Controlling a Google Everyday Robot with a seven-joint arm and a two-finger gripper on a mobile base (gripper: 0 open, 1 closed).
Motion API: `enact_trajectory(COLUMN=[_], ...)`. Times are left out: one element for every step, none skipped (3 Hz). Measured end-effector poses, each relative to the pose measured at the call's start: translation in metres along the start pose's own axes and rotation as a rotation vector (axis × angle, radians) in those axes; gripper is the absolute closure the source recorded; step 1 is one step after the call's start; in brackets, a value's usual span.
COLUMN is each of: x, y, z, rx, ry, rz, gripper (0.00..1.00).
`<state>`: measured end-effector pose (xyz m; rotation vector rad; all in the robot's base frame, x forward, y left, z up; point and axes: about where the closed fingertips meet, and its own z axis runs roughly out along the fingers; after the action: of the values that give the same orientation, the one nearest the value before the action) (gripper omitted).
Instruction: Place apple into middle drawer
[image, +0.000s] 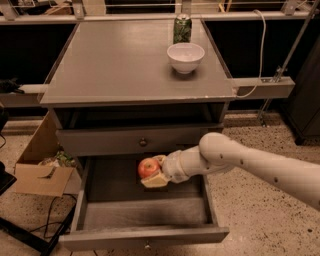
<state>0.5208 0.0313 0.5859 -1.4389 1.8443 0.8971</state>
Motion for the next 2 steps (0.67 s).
enact_trajectory(x=[0.053,0.086], y=[-0.011,-0.022], z=[0.07,0.101], rx=[0.001,0.046], ry=[0.035,0.058], rz=[0.003,0.012], gripper=[1.0,1.0])
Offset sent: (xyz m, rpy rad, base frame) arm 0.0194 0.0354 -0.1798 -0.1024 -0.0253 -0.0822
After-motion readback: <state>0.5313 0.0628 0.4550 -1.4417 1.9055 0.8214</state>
